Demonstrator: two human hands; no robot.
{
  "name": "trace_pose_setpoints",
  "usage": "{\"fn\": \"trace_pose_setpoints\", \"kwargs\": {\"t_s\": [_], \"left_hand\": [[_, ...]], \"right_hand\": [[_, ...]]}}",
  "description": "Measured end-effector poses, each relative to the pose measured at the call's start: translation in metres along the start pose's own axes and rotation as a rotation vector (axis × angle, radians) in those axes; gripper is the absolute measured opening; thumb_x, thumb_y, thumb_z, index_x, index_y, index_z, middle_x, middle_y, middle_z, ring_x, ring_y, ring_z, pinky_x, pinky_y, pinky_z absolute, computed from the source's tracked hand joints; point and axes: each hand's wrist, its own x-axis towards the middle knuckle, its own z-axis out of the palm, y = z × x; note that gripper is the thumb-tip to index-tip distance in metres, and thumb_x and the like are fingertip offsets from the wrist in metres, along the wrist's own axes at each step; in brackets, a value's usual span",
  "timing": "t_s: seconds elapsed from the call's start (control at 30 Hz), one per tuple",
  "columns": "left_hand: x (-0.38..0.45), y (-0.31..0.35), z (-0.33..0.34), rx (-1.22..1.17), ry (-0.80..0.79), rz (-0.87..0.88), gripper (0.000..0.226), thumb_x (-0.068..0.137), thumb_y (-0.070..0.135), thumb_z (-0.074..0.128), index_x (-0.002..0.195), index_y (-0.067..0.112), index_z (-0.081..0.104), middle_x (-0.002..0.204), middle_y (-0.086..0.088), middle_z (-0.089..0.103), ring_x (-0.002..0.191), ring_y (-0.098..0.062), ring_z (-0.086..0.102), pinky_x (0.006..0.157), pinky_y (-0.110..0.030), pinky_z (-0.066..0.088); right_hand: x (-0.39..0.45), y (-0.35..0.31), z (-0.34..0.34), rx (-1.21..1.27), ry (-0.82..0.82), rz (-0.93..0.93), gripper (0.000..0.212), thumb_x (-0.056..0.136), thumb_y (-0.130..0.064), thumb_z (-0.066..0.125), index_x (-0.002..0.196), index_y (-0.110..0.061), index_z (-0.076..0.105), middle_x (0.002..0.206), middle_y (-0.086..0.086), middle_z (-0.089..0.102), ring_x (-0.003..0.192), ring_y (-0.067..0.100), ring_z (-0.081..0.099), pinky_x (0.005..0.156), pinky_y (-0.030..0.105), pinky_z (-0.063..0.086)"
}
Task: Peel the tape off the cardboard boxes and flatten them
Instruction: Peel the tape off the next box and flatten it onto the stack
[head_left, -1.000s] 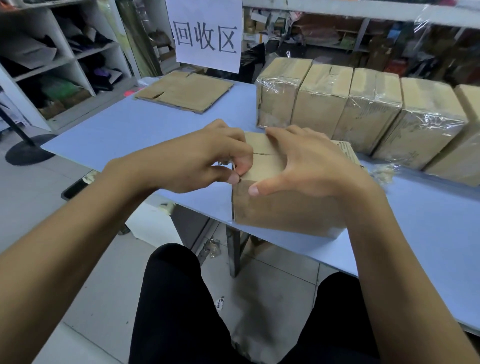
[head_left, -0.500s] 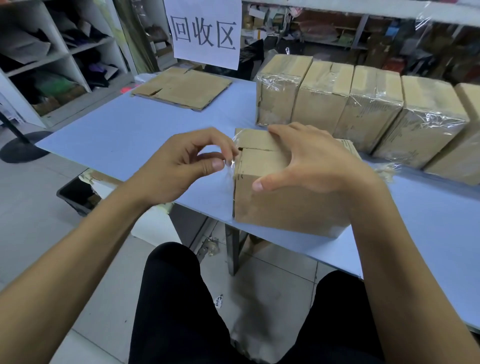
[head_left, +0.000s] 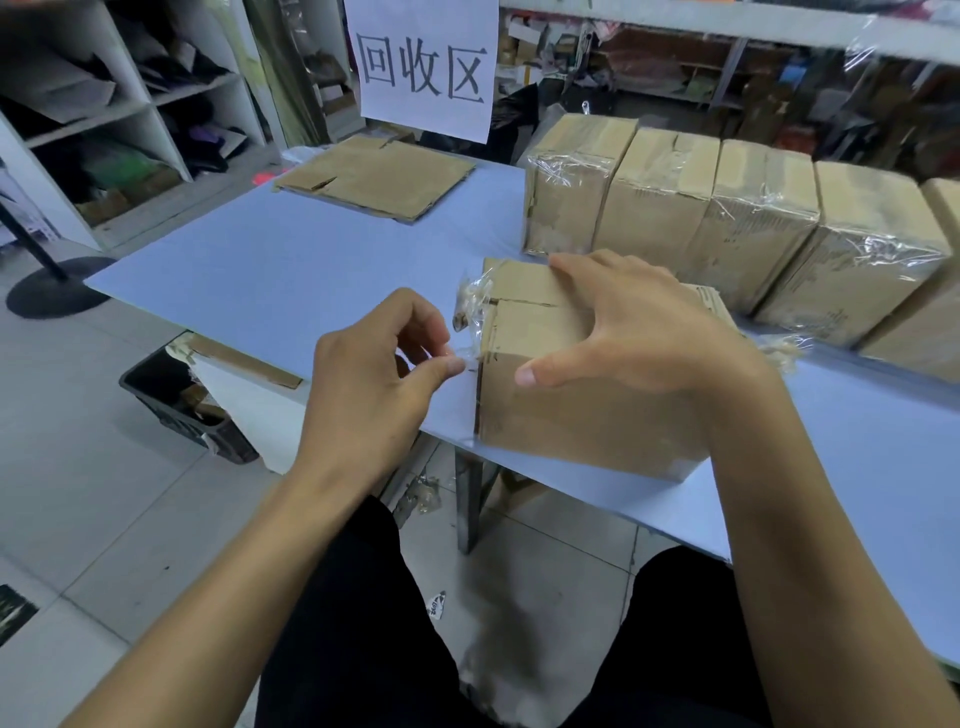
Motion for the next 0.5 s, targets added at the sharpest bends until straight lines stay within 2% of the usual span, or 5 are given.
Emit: {"fn": "trace_pose_setpoints", "kwargs": {"t_s": [0.17,0.23,0.33,0.43,0.5], "left_hand": [[0.017,0.004,0.004,0.028,0.009,-0.024,0.016,0.078,0.012,0.080,0.072,0.021,0.069,0.070,0.013,0.068,0.070,-0.009,0.064,0.067,-0.021,0.048],[0.022,0.003,0.007,0.056,0.031,-0.008,0.013,0.080,0.011,0.079,0.074,0.021,0.075,0.070,0.015,0.069,0.072,-0.003,0.066,0.074,-0.022,0.051],[0.036,-0.001,0.002,0.088,0.149,-0.024,0.006,0.082,0.014,0.078,0.080,0.018,0.075,0.076,0.017,0.068,0.073,-0.004,0.067,0.076,-0.029,0.053],[0.055,-0.002,-0.007,0.198,0.155,-0.096,0.025,0.079,0.033,0.083,0.080,0.020,0.062,0.076,0.014,0.062,0.072,-0.009,0.063,0.065,-0.030,0.046],[0.061,-0.001,-0.007,0.291,0.104,-0.127,0.033,0.079,0.041,0.082,0.075,0.020,0.056,0.071,0.010,0.060,0.074,-0.017,0.059,0.064,-0.031,0.042]], "right_hand": [[0.001,0.000,-0.002,0.005,0.010,0.021,0.111,0.064,-0.076,0.071,0.155,-0.027,0.030,0.145,-0.005,0.044,0.134,0.020,0.037,0.099,0.030,0.025],[0.002,0.001,-0.001,-0.003,0.017,0.028,0.110,0.064,-0.078,0.070,0.154,-0.027,0.032,0.144,-0.004,0.045,0.134,0.021,0.038,0.104,0.033,0.026],[0.002,0.000,0.002,-0.023,0.014,0.017,0.113,0.057,-0.083,0.063,0.151,-0.027,0.033,0.143,-0.004,0.045,0.132,0.023,0.039,0.108,0.037,0.027],[0.002,0.000,0.002,-0.016,0.007,0.018,0.114,0.057,-0.083,0.062,0.152,-0.027,0.033,0.144,-0.004,0.044,0.133,0.023,0.038,0.110,0.038,0.026],[0.003,0.000,0.000,-0.011,-0.005,0.024,0.114,0.058,-0.083,0.063,0.152,-0.027,0.032,0.145,-0.004,0.043,0.134,0.023,0.037,0.110,0.038,0.026]]}}
